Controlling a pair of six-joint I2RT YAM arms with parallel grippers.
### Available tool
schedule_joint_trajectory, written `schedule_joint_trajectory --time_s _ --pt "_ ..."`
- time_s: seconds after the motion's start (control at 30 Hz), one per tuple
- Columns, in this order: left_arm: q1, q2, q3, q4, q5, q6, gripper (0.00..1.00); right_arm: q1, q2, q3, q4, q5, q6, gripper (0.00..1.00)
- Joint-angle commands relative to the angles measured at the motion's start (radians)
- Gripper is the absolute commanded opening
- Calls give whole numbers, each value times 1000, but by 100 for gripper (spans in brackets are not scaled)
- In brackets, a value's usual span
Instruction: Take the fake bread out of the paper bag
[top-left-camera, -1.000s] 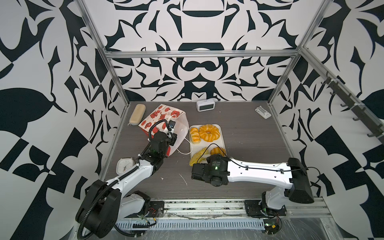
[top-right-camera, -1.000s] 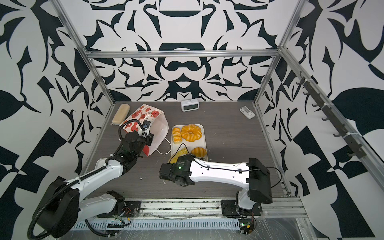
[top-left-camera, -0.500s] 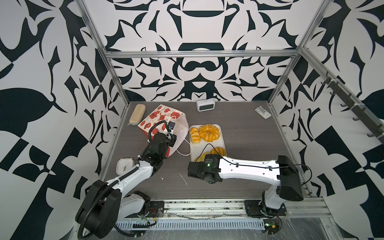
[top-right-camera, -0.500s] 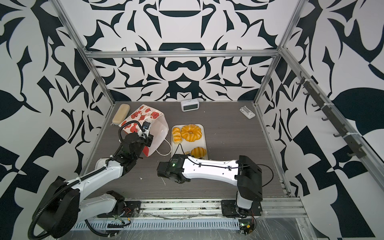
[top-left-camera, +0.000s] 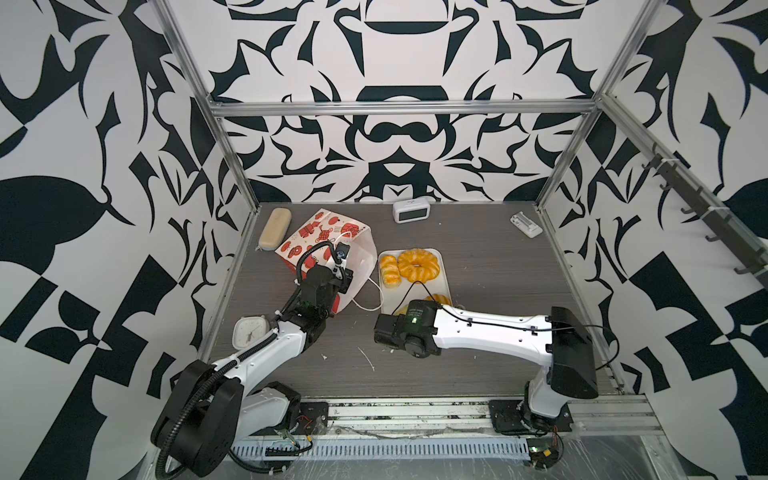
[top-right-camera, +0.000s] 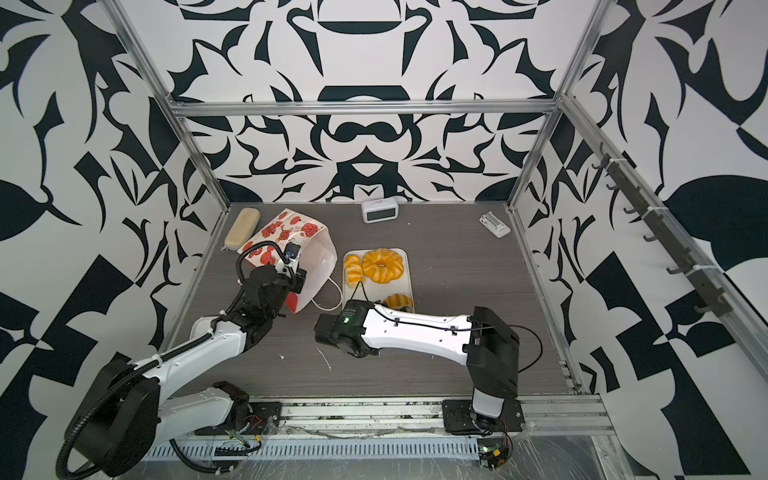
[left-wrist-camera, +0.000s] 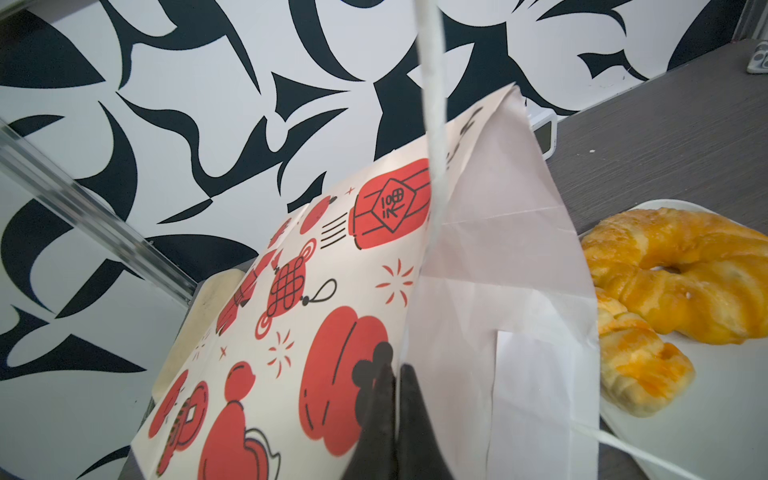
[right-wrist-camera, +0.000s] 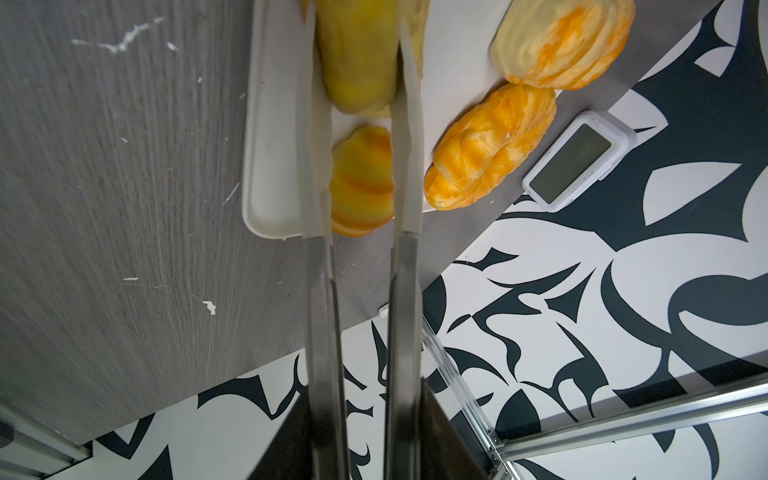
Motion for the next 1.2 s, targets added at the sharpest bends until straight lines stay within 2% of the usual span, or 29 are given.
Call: schedule_joint_trajectory --time_s 0.0,0.23,1.17 --pt "6 -20 -12 45 9 -21 4 -15 -1 31 71 -17 11 40" --pt "6 -18 -12 45 10 -23 4 -25 -15 49 95 -66 30 40" --pt "7 -19 -15 48 12 -24 4 -73 -17 81 205 -25 46 42"
